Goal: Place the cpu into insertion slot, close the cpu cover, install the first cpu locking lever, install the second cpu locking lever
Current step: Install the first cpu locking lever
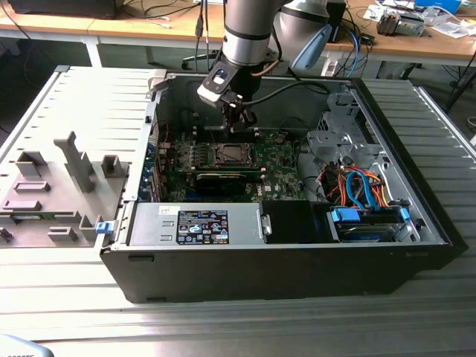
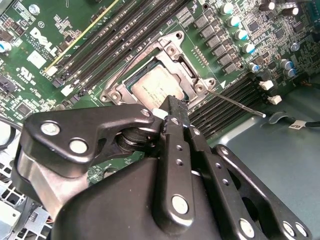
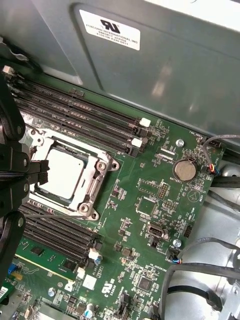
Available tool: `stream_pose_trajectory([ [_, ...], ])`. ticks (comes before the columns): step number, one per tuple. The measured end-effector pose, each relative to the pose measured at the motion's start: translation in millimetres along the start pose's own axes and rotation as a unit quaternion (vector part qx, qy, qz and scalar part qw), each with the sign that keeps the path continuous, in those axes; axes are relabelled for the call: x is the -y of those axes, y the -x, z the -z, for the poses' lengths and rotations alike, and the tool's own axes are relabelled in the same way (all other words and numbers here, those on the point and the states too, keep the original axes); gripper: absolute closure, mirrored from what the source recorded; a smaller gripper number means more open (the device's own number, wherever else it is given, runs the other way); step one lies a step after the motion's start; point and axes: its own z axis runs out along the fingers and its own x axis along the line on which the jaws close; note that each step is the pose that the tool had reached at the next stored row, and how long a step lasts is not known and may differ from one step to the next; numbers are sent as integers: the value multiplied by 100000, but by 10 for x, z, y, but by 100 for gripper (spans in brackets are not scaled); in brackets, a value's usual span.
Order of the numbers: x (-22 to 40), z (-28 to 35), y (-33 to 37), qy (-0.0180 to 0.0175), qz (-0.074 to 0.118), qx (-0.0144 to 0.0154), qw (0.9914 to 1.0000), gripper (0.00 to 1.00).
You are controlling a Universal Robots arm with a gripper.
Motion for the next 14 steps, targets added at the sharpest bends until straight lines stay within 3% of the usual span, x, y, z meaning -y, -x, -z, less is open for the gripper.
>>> stream_pose_trajectory([
  [14, 0, 0, 0, 1, 1572, 107, 99988, 89],
])
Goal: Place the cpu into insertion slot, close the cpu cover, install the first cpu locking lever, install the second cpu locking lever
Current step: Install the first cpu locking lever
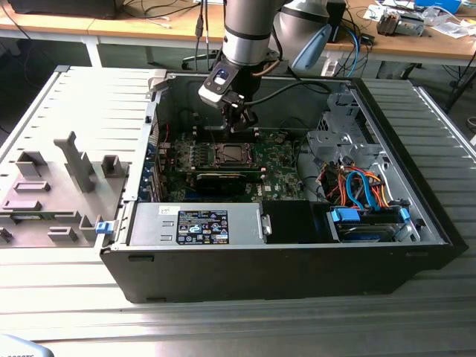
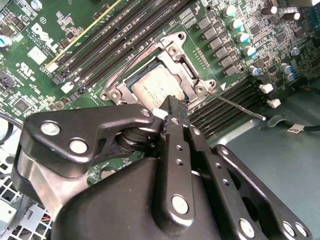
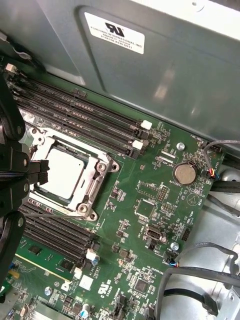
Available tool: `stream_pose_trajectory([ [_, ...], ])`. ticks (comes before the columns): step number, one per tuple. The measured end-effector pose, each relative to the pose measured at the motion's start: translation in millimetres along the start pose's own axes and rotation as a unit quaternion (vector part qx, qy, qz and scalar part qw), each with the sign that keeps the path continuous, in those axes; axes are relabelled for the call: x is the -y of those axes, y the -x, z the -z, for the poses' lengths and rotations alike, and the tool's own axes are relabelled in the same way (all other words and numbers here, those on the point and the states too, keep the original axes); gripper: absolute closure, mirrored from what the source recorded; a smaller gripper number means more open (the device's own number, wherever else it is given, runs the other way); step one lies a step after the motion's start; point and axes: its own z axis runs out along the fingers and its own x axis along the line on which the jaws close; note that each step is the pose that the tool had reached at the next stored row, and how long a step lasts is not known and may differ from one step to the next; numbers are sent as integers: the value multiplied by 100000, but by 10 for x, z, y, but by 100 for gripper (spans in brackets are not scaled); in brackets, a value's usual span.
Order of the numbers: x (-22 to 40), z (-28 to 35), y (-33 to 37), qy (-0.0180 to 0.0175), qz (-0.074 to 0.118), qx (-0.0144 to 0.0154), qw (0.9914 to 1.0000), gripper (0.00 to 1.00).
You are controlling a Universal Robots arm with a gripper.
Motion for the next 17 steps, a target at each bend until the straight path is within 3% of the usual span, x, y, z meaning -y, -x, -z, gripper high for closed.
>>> stream_pose_trajectory([
  [17, 0, 0, 0, 1, 1686, 119, 99986, 89],
])
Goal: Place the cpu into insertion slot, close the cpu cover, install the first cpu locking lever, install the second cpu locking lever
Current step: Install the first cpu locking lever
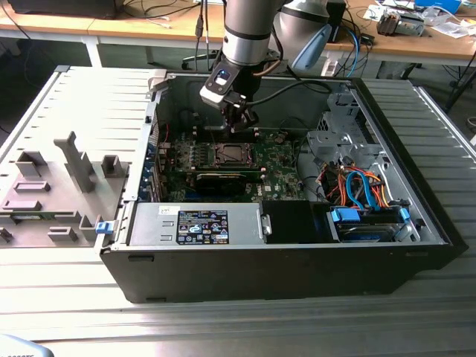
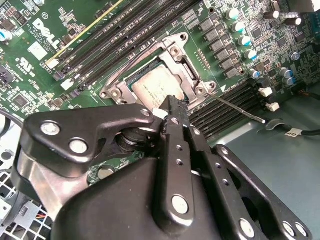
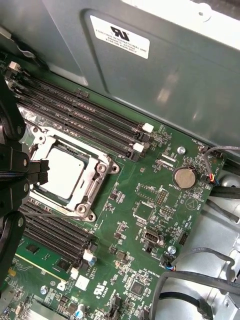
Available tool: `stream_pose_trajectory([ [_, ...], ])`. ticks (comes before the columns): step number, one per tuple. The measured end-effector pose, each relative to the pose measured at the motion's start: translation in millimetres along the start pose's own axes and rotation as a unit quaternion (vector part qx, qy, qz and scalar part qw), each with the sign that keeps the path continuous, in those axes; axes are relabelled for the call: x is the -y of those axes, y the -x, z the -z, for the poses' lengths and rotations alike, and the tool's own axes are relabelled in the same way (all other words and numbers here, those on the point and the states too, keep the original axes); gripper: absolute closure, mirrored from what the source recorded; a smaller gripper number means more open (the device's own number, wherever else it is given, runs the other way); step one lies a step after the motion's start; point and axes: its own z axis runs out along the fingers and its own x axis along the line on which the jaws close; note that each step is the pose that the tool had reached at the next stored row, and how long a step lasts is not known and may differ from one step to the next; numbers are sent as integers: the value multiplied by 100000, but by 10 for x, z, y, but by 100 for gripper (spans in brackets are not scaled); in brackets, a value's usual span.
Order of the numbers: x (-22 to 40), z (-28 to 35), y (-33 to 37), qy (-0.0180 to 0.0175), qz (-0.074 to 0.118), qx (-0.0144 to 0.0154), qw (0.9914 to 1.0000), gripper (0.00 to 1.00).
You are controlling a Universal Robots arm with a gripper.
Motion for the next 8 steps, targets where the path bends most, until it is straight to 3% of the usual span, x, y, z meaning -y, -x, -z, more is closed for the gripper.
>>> stream_pose_trajectory([
  [8, 0, 0, 0, 2, 720, 49, 99997, 89],
])
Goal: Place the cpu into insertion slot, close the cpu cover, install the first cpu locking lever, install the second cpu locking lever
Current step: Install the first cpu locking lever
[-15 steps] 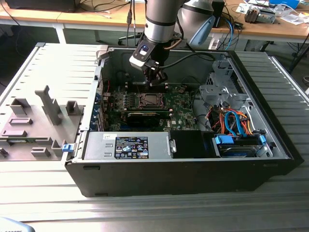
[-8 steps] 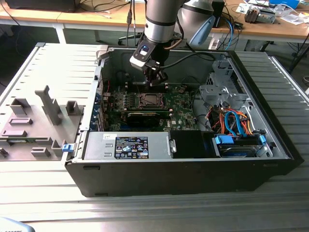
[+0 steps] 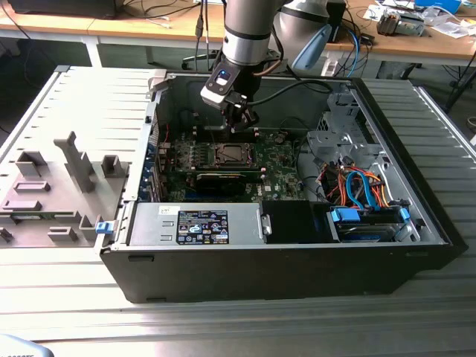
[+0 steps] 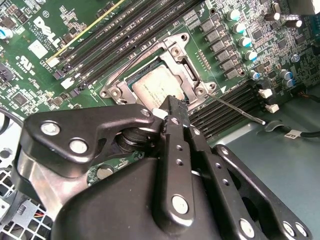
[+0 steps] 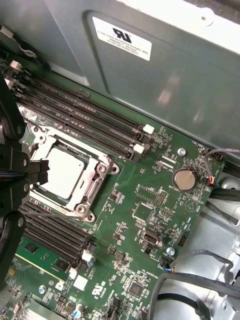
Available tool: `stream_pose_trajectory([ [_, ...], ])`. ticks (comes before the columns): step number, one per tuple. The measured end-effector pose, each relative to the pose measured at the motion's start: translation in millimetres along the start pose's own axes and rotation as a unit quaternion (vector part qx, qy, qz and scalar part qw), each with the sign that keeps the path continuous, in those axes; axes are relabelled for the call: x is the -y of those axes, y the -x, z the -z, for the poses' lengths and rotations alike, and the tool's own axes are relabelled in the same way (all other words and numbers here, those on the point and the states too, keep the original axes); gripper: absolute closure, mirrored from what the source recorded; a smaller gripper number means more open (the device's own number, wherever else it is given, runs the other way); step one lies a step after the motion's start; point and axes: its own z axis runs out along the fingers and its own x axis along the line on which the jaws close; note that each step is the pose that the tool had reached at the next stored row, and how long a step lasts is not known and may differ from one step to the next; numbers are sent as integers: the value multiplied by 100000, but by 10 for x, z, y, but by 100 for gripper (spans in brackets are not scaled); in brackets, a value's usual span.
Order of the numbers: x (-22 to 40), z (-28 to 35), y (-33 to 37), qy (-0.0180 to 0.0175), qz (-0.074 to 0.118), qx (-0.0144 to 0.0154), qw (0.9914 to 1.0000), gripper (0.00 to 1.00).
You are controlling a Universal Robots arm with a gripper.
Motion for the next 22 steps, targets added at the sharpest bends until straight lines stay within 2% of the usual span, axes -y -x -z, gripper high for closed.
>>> stream_pose_trajectory([
  [22, 0, 0, 0, 0, 1595, 109, 99987, 89],
])
